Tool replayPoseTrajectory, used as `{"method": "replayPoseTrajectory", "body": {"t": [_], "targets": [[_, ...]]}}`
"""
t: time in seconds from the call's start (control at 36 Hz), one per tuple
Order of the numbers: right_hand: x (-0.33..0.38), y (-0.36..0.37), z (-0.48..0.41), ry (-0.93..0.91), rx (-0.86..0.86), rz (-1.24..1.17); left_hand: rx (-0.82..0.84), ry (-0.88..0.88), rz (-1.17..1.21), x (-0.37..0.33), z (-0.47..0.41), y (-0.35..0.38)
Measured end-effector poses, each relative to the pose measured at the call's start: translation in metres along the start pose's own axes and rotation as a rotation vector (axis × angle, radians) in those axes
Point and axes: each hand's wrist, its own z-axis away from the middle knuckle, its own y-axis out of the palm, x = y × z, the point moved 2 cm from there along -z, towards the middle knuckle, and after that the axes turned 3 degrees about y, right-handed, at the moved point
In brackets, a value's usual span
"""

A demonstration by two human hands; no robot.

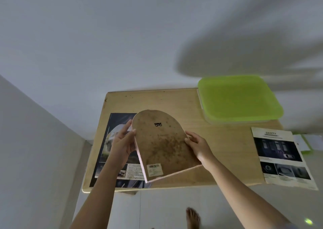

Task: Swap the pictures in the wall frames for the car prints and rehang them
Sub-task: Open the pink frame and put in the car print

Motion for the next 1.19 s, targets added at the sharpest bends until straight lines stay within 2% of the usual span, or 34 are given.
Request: {"method": "replayPoseTrajectory", "body": {"t": [0.19, 0.39, 0.58, 0.78, 0.86, 1.03, 1.19], "targets": [[-0.028, -0.019, 0.012, -0.066, -0.239, -0.008, -0.182, -0.011, -0.234, 0.045, -0.014, 0.026], [-0.043, -0.034, 0.024, -0.175, -0.343, 0.181, -0.294, 0.026, -0.5, 0.082, -0.017, 0.048], [-0.051, -0.038, 0.024, -0.225, -0.439, 0.405, -0.358, 0.082, -0.656, 0.092, -0.017, 0.051], [-0.053, -0.04, 0.025, -0.208, -0.415, 0.493, -0.342, 0.089, -0.73, 0.096, -0.016, 0.052], [-0.047, -0.04, 0.02, -0.232, -0.392, 0.543, -0.288, 0.11, -0.745, 0.096, -0.016, 0.055], [-0.02, -0.027, -0.004, -0.298, -0.333, 0.581, -0.201, 0.116, -0.923, 0.099, -0.009, 0.056], [0.009, 0.006, -0.053, -0.342, -0.152, 0.71, 0.069, 0.076, -1.0, 0.109, 0.018, 0.046]]}}
